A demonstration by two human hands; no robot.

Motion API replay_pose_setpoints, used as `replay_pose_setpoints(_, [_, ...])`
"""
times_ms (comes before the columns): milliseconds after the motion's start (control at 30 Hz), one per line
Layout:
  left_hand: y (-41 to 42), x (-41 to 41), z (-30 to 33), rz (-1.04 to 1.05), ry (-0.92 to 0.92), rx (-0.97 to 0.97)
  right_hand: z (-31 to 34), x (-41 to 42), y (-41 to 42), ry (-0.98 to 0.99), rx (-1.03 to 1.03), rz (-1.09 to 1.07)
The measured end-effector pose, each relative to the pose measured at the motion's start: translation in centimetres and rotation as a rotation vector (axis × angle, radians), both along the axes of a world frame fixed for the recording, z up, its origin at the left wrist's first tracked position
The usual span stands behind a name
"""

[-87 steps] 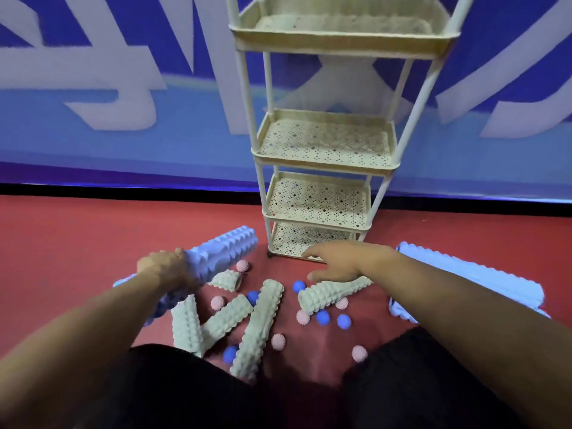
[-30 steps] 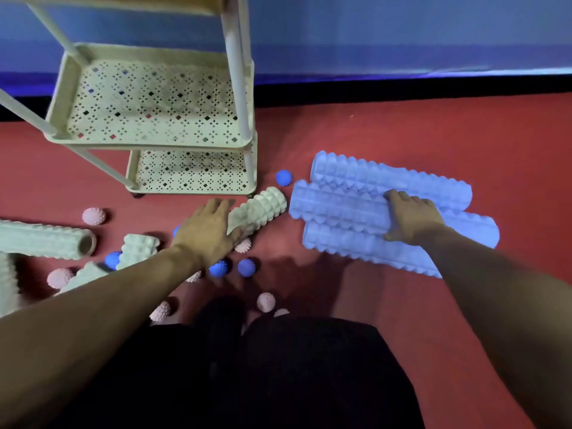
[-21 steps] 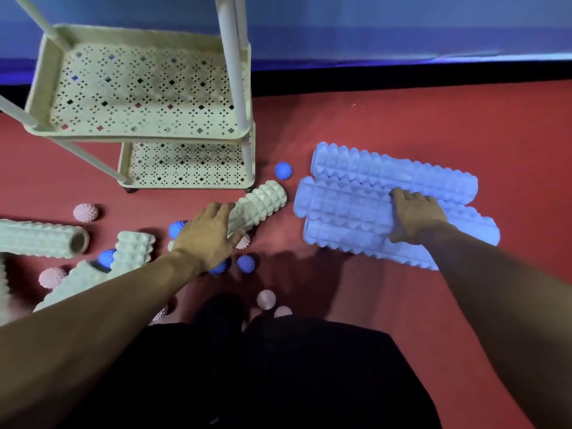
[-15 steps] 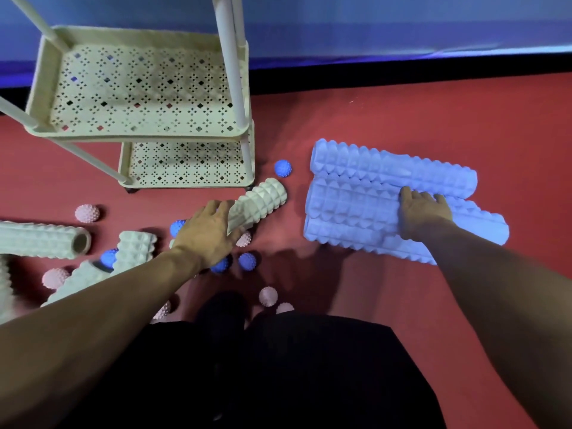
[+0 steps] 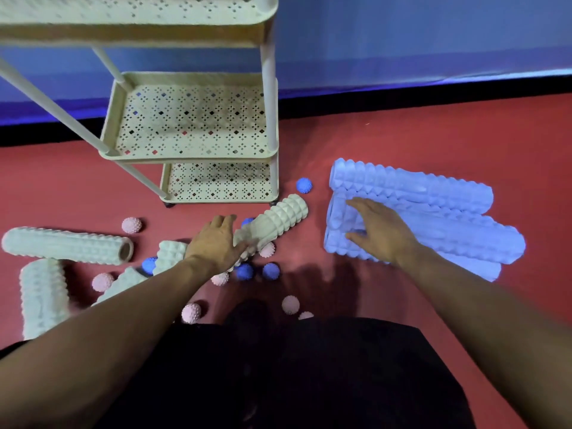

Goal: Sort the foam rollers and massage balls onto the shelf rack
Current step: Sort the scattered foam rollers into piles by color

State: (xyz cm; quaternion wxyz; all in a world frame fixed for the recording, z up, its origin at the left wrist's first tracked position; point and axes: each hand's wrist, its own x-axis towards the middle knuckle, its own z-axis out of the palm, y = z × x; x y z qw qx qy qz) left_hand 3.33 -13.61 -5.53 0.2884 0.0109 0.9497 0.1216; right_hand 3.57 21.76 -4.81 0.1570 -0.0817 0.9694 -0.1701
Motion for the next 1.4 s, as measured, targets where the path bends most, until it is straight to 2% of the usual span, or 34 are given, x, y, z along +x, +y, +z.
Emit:
replay_pose_setpoints(233, [-3.2,0.7,-5.4,0.136,-0.224,-0.066,0.2,2.1,-6.7,-0.120,-0.050,0.126])
replay_pose_setpoints(467, [-3.0,1.2,-6.9,0.163,-0.189,-0.041,-2.1,2.4,-8.9,-0.230,-0.056,0.160])
replay_pose_setpoints(733, [-3.1,0.1,-6.1,0.139,-0.219,-0.002,-2.8,1.8,-9.9,-0.238,-0.072,0.130])
replay_pose_setpoints(800, [-3.7,-0.5,-5.0,0.081,-0.222,0.016,-2.7,1.6,-10.1,-0.227,-0.074,0.122])
replay_pose_setpoints(933, [-5.9,-1.6,-1.3,-0.112,-0.243,-0.073,-2.1,1.2,-11.0,-0.195,-0.117,0.110])
replay_pose_setpoints(1100, [-8.1,-2.5,3.3,-0.361,-0.307,-0.108,-0.4,1.1,-13.4,-0.251,-0.138,0.216])
replay_pose_setpoints(1267, [-5.6,-2.3,4.5,-0.533,-0.239,-0.012,0.2,1.7,-14.7,-0.398,-0.170,0.287])
replay_pose_setpoints(1400, [-2.2,-1.1,2.9,-0.487,-0.197,0.142,-0.8,2.6,-12.9,-0.478,-0.179,0.197])
